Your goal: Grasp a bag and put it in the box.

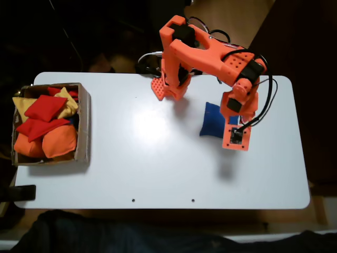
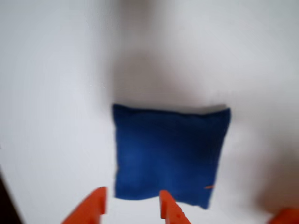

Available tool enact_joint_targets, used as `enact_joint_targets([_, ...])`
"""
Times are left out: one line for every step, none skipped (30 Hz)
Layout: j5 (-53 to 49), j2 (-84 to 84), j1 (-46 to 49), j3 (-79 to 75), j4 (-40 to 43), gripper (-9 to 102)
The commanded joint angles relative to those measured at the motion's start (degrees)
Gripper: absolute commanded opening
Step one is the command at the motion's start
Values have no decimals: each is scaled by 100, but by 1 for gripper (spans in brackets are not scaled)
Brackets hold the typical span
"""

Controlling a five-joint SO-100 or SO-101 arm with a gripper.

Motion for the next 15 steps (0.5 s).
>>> enact_joint_targets([-272,-132,-114,-237,158,27])
enact_joint_targets([-343,-193,-149,-220,211,28])
enact_joint_targets([-413,-246,-176,-211,264,29])
enact_joint_targets([-483,-290,-202,-185,308,31])
enact_joint_targets([-536,-334,-220,-167,360,33])
enact_joint_targets([-580,-369,-229,-158,378,35])
enact_joint_targets([-624,-396,-237,-132,387,37])
enact_joint_targets([-668,-422,-237,-114,413,41])
enact_joint_targets([-703,-448,-237,-88,413,42])
enact_joint_targets([-773,-475,-246,-53,422,44])
enact_joint_targets([-826,-510,-255,-26,422,46])
enact_joint_targets([-870,-545,-255,0,448,50])
enact_joint_targets([-914,-598,-272,26,466,51])
enact_joint_targets([-1002,-650,-290,79,501,52])
enact_joint_targets([-1055,-712,-334,132,554,53])
